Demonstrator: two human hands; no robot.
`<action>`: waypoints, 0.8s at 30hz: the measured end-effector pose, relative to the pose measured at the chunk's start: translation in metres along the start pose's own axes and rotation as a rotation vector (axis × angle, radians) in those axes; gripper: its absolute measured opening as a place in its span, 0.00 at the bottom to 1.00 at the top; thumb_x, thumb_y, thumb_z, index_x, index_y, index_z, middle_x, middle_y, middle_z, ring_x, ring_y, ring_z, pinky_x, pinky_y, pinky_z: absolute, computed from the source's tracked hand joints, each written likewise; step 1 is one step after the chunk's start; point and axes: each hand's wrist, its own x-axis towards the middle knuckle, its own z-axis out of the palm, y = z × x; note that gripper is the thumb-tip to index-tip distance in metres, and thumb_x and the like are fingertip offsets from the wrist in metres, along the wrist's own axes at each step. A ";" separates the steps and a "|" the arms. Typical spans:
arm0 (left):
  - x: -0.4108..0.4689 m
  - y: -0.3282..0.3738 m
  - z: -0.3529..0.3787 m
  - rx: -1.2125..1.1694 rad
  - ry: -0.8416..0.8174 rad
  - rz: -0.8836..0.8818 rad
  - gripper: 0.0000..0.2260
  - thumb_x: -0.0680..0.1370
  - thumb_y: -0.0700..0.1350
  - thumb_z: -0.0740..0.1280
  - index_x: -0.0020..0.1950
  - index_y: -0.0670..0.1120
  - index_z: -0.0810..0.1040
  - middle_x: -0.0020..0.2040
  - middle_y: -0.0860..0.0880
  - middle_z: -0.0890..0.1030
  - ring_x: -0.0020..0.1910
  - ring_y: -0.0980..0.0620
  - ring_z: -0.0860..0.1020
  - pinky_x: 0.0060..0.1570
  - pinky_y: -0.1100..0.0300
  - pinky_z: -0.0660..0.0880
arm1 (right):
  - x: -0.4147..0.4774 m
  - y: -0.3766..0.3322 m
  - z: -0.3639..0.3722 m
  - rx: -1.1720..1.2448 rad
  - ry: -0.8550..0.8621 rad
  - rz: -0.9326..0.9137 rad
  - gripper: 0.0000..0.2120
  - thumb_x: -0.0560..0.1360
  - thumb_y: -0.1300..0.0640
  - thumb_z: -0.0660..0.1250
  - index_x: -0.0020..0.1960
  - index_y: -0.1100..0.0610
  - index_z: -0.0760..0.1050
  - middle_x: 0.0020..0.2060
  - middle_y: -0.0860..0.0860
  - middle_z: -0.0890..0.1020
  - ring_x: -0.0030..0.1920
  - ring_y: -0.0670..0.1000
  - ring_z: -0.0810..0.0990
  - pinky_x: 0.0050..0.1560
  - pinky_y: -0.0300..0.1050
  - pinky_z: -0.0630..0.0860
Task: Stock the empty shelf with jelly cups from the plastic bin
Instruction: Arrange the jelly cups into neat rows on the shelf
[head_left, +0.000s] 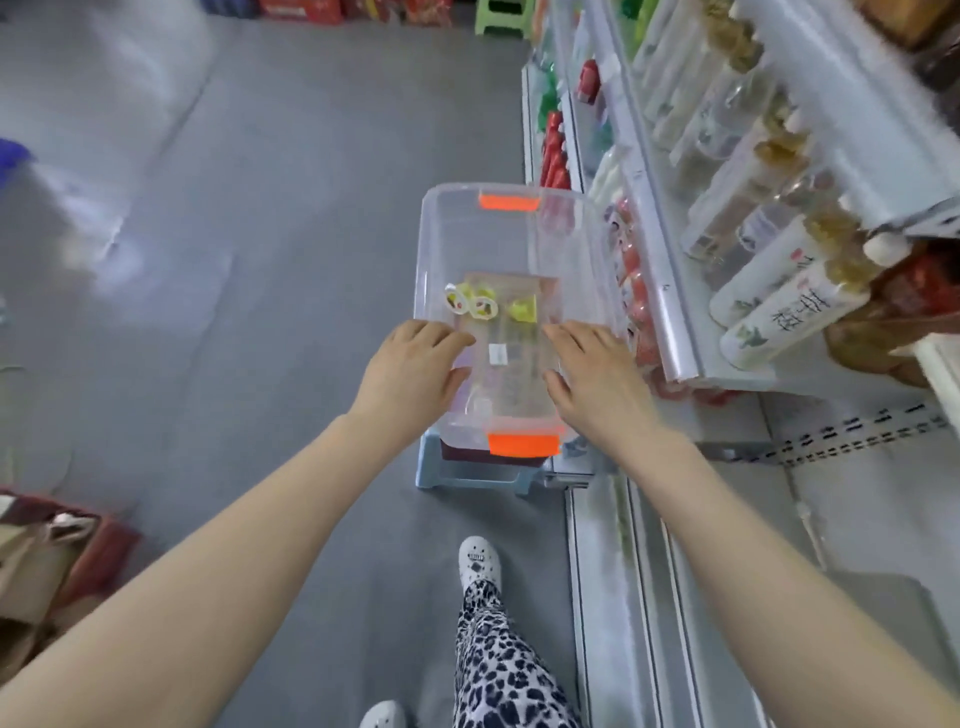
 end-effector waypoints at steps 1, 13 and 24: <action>0.011 -0.003 0.010 -0.004 -0.010 0.000 0.15 0.73 0.43 0.74 0.59 0.45 0.81 0.51 0.46 0.82 0.51 0.40 0.78 0.52 0.49 0.76 | 0.015 0.008 0.008 0.014 -0.030 -0.013 0.22 0.73 0.56 0.62 0.66 0.62 0.73 0.58 0.58 0.79 0.55 0.62 0.77 0.58 0.56 0.74; 0.077 -0.034 0.083 0.080 -0.103 0.063 0.11 0.74 0.43 0.71 0.55 0.45 0.80 0.50 0.47 0.80 0.51 0.41 0.77 0.57 0.49 0.73 | 0.187 0.090 0.136 -0.023 -0.554 0.092 0.25 0.75 0.63 0.61 0.72 0.59 0.66 0.66 0.60 0.72 0.66 0.63 0.70 0.63 0.56 0.69; 0.080 -0.028 0.088 0.240 -0.215 0.029 0.11 0.72 0.39 0.69 0.53 0.47 0.79 0.51 0.48 0.79 0.52 0.44 0.76 0.60 0.53 0.67 | 0.187 0.087 0.174 -0.043 -0.843 0.177 0.27 0.75 0.61 0.62 0.73 0.62 0.60 0.68 0.62 0.70 0.68 0.64 0.69 0.64 0.57 0.69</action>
